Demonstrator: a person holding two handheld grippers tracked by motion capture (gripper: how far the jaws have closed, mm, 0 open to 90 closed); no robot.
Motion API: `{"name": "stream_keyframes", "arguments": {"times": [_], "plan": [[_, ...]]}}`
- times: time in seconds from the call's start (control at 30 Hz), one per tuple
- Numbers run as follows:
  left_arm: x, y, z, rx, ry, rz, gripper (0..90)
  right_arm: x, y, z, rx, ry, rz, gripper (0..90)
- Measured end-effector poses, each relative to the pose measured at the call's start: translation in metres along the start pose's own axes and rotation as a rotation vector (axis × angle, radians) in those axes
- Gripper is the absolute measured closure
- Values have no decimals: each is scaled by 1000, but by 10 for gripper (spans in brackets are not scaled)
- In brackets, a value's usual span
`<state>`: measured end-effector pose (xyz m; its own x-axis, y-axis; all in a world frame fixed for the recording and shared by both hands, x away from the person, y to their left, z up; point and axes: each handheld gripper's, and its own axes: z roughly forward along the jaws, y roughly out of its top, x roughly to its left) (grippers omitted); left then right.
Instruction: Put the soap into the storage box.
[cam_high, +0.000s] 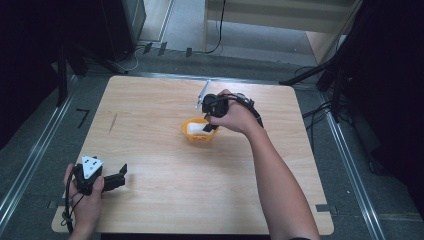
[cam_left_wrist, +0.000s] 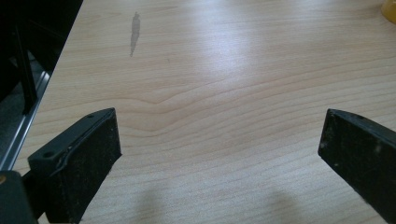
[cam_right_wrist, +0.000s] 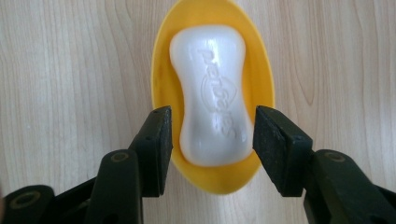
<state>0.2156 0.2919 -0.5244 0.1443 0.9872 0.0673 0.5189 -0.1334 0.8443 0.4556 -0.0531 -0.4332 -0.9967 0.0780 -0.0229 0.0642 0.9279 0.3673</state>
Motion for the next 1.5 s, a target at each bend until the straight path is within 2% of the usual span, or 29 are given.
{"name": "stream_keyframes", "arguments": {"times": [0.17, 0.33, 0.47, 0.57, 0.6, 0.73, 0.77, 0.8, 0.83, 0.9, 0.93, 1.07, 1.5], "plan": [[0, 0, 0, 0, 0, 1, 0, 3, -12, -4, -2, 0, 24, 482], [0, 0, 0, 1, 0, 1, 0, 7, -27, -8, -17, -9, 66, 399], [0, 0, 0, 1, 2, 2, 0, 9, -37, -10, -39, 4, 98, 383], [0, 0, 0, 1, 1, 2, 0, 12, -42, -11, -35, 1, 121, 355], [0, 0, 0, 1, 1, 1, 0, 12, -44, -11, -43, -12, 114, 315], [0, 0, 0, 2, 0, 1, 0, 16, -49, -11, -37, -30, 147, 199], [0, 0, 0, 2, 0, 1, 0, 17, -50, -11, -37, -16, 153, 161], [0, 0, 0, 2, 0, 1, 0, 17, -50, -11, -37, -16, 153, 161], [0, 0, 0, 1, -1, 1, 0, 19, -53, -11, -29, -3, 157, 77], [0, 0, 0, 1, -1, 0, 0, 19, -54, -11, -28, -5, 163, 64], [0, 0, 0, 1, -1, 0, 0, 20, -58, -11, -34, -35, 170, 0], [0, 0, 0, 1, 0, -1, 0, 23, -65, -13, -40, -53, 200, 0], [0, 0, 0, 1, 1, 0, 0, 36, -88, -13, -54, -82, 239, 0]]}}
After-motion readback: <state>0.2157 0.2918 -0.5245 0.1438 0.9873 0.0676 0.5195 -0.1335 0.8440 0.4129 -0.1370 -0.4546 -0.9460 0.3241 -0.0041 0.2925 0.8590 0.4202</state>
